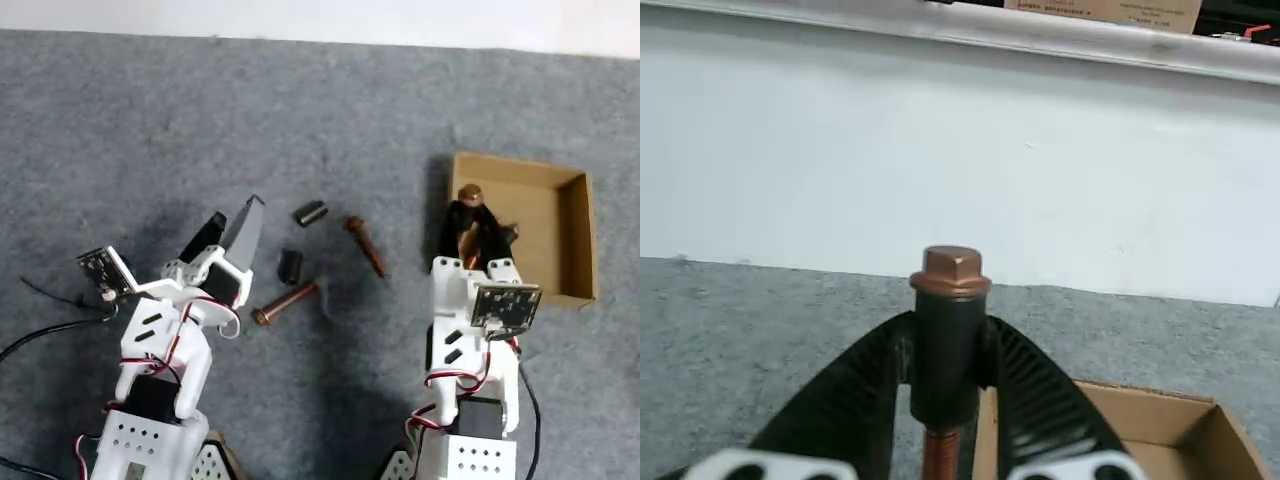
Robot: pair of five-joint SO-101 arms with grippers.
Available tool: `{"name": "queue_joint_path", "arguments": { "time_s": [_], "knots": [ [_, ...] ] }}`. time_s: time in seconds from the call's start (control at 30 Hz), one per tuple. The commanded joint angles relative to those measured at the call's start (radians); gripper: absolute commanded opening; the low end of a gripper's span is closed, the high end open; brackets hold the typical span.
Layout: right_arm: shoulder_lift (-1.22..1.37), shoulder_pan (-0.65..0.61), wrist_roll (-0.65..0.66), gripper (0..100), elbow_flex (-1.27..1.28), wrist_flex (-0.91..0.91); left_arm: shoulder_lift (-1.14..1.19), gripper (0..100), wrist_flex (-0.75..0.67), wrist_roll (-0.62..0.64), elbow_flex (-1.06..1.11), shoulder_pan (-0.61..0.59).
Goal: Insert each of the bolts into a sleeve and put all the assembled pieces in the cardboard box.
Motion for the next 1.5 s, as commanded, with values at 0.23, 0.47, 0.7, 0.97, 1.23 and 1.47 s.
{"name": "queue_joint_path", "arguments": {
  "time_s": [0.23, 0.47, 0.7, 0.97, 1.23, 1.47],
  "knots": [
    [-0.010, 0.065, -0.011, 0.9, 0.090, -0.035, -0.001, 23, 0.002, -0.005, 0.022, 0.018],
    [0.352, 0.067, -0.015, 0.9, -0.173, -0.033, -0.001, 23, 0.000, -0.005, 0.022, 0.018],
    [0.915, 0.148, -0.167, 0.5, -0.513, -0.035, -0.001, 23, 0.000, -0.006, 0.022, 0.018],
    [1.201, 0.219, -0.334, 0.9, -0.641, -0.041, -0.008, 23, -0.002, -0.037, 0.022, 0.019],
    [1.282, 0.134, -0.318, 17.8, -0.638, -0.035, -0.008, 23, -0.002, -0.037, 0.022, 0.021],
    [1.135, 0.042, -0.187, 20.5, -0.578, 0.004, -0.010, 23, -0.002, -0.038, 0.022, 0.021]
  ]
}}
